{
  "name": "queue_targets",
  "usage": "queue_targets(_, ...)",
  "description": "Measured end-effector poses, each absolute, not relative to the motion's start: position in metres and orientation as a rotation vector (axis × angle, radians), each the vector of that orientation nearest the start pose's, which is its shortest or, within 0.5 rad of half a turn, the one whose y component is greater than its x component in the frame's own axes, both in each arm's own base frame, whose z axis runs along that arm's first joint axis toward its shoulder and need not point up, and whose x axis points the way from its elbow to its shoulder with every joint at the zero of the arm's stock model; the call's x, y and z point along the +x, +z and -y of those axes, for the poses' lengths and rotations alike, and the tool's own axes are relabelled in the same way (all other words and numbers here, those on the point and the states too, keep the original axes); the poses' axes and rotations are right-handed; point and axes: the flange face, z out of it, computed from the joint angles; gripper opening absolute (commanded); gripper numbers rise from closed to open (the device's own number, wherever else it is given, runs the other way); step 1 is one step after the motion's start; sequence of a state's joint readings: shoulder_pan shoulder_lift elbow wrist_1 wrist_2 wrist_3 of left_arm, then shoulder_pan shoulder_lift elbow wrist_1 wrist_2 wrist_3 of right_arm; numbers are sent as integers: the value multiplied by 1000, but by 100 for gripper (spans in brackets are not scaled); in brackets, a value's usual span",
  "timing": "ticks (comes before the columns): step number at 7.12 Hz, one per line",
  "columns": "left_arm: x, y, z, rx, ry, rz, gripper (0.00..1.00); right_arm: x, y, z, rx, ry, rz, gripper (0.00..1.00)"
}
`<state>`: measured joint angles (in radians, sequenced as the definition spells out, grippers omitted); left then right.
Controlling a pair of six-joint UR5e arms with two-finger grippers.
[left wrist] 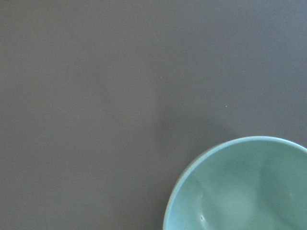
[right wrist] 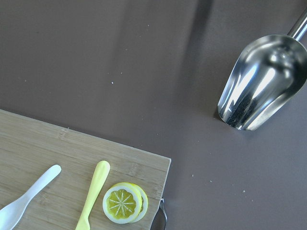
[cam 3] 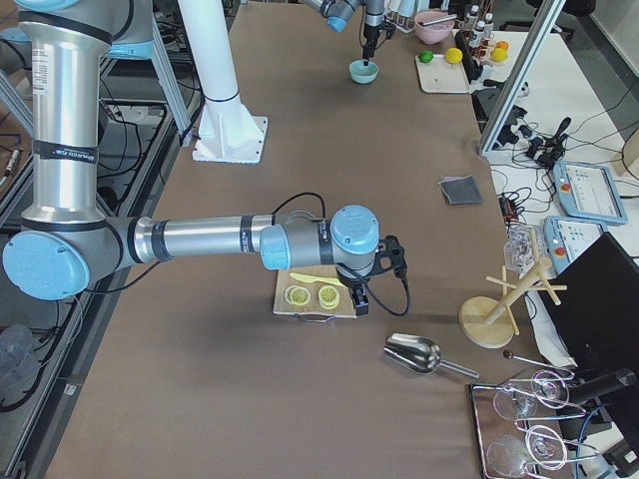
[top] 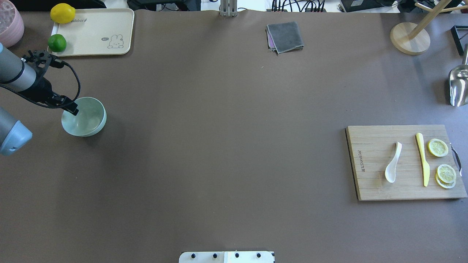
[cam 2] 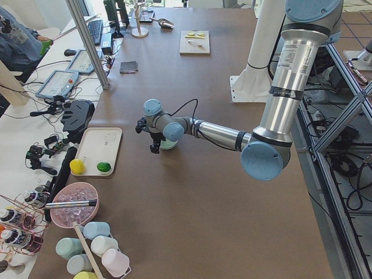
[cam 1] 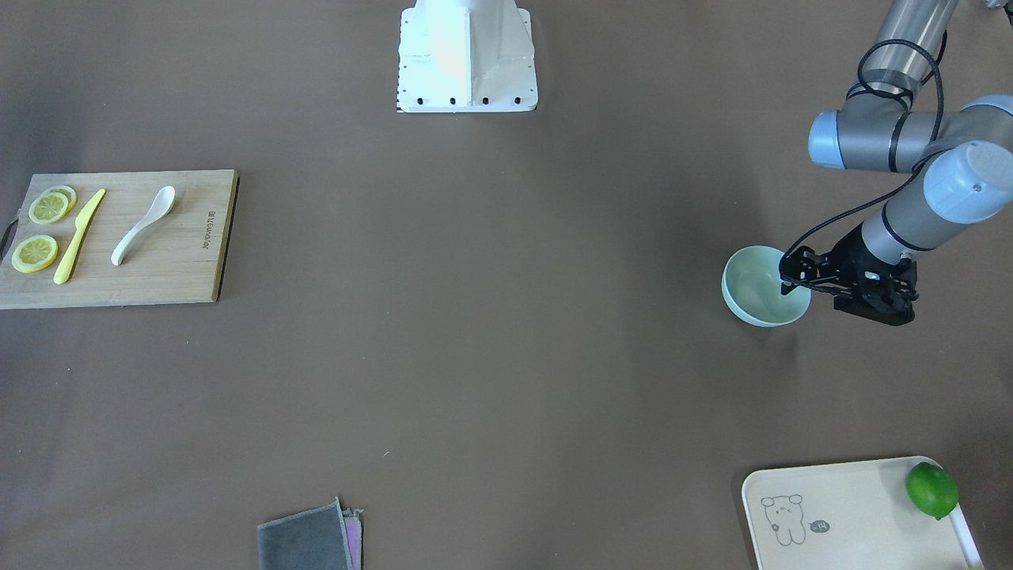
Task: Place spoon in bowl
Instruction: 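Reach the left gripper to the pale green bowl and grasp its rim, then slide the bowl to center with left gripper while right reaches for spoon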
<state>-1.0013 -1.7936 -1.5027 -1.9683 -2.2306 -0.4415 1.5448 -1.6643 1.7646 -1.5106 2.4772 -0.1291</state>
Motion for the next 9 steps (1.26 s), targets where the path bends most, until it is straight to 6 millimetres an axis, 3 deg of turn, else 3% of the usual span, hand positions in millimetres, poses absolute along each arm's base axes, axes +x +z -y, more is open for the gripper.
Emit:
queue_targets(4, 269, 519, 549, 187, 279, -860, 0, 43, 582, 460, 211, -221, 899, 100)
queue_targets(6, 273, 466, 540, 180, 152, -923, 0, 32, 547, 460, 206, -154, 912, 100)
queue_targets(7, 292, 429, 534, 150, 79, -963, 0, 10, 518, 458, 171, -88, 928, 100)
queue_targets(9, 365, 341, 514, 84, -64, -1000, 0, -60, 471, 452, 61, 41, 942, 99)
